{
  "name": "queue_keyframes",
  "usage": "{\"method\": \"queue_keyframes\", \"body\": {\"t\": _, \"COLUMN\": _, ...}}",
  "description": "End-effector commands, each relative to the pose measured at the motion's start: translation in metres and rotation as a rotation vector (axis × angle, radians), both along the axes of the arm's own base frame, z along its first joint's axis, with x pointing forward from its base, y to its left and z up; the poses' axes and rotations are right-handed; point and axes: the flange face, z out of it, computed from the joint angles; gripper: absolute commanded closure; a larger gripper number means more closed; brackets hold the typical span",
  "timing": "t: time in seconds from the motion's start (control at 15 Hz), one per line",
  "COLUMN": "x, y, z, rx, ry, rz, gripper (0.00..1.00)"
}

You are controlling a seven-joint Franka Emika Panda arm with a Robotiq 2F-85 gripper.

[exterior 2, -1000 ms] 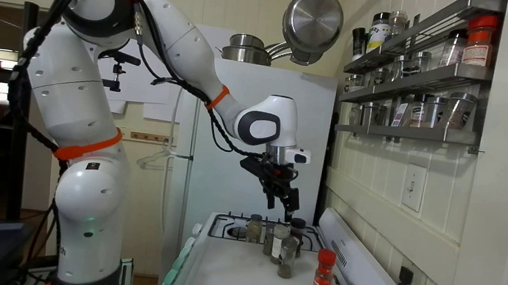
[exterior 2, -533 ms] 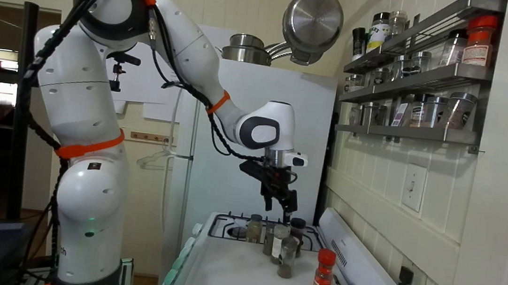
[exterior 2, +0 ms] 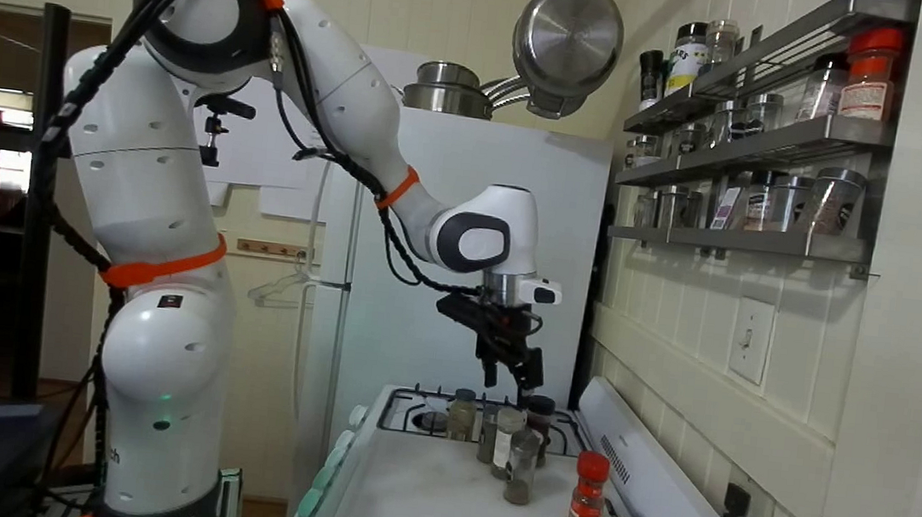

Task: Put the grey lid for the bottle on the right, on the stove

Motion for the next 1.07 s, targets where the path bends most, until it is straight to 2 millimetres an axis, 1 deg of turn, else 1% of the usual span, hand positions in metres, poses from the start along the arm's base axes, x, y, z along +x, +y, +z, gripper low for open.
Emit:
{"method": "queue_keyframes", "body": {"t": 0.0, "x": -0.011, "y": -0.015, "z": 0.002, "rx": 0.003, "ry": -0.03, "rz": -0.022, "gripper": 0.0}}
{"method": "queue_keyframes", "body": {"t": 0.33, "x": -0.017, "y": -0.043, "z": 0.001, "rx": 0.052, "ry": -0.05, "rz": -0.017, "gripper": 0.0}}
{"method": "queue_keyframes", "body": {"t": 0.6, "x": -0.021, "y": -0.065, "z": -0.009, "rx": 0.126, "ry": -0.041, "rz": 0.021, "gripper": 0.0}}
{"method": "queue_keyframes", "body": {"t": 0.93, "x": -0.022, "y": -0.081, "z": -0.018, "rx": 0.161, "ry": -0.047, "rz": 0.061, "gripper": 0.0}}
{"method": "queue_keyframes", "body": {"t": 1.0, "x": -0.022, "y": -0.083, "z": -0.019, "rx": 0.16, "ry": -0.045, "rz": 0.066, "gripper": 0.03}}
